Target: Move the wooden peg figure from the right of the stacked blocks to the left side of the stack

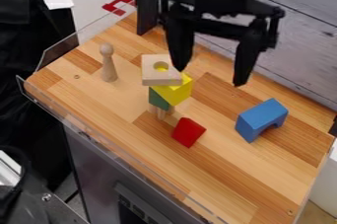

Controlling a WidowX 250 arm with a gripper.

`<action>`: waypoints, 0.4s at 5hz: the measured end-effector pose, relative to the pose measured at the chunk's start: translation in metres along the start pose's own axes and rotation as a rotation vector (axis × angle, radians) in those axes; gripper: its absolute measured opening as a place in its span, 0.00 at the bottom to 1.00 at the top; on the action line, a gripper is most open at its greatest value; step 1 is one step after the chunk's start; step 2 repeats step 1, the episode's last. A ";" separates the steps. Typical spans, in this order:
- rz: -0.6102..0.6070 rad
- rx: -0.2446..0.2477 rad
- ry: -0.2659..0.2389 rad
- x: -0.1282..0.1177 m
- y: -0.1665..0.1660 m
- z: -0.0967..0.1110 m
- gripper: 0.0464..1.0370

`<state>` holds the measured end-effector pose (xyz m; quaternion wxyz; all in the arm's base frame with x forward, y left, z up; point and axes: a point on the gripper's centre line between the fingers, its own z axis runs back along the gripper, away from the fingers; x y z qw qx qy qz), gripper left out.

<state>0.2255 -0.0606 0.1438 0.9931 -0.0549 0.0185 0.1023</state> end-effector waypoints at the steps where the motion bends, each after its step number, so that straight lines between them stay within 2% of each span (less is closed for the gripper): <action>1: 0.061 0.032 0.025 0.004 0.003 -0.010 0.96; 2: 0.061 0.032 0.025 0.004 0.003 -0.010 0.96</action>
